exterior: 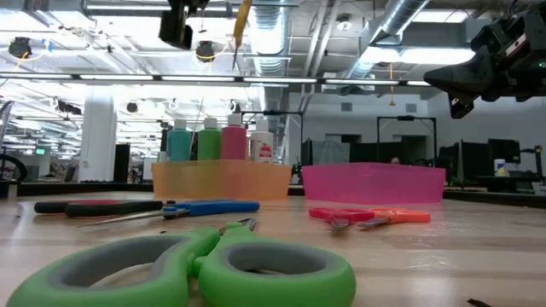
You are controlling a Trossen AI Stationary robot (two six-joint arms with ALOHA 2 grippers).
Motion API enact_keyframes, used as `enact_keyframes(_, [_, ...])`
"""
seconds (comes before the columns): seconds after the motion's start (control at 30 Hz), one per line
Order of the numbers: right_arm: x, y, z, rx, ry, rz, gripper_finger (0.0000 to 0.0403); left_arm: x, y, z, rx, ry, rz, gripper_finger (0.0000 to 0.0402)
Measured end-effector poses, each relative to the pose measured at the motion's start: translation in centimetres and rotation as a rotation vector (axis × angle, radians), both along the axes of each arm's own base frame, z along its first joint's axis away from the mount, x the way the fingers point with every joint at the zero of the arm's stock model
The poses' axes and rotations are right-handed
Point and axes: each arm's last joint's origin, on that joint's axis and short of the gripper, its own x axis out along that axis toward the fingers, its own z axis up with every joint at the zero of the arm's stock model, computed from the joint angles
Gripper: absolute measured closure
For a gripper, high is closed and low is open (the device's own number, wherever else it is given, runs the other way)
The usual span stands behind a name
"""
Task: Pick & Place Paint Supplies
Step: Put the yellow scissors into the pink bin
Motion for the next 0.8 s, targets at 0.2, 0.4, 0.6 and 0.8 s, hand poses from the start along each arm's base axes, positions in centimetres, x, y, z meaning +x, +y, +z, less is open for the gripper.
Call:
enact_keyframes(0.2, [0.0, 0.0, 0.0, 0.0, 0.0, 0.0, 0.0403, 0.2, 0.8, 0.5, 0.208, -0.047, 0.009, 0.0394])
enact_keyframes(0.4, [0.0, 0.0, 0.0, 0.0, 0.0, 0.0, 0.0403, 0.6, 2.3, 1.1, 0.418, -0.054, 0.035, 0.0395])
enact_keyframes(0.6, [0.0, 0.0, 0.0, 0.0, 0.0, 0.0, 0.0403, 1.0, 3.8, 2.8, 0.582, -0.097, 0.019, 0.0395])
enact_keyframes(0.8, [0.0, 0.0, 0.0, 0.0, 0.0, 0.0, 0.0403, 1.2, 5.9, 4.2, 0.718, -0.09, 0.045, 0.0395])
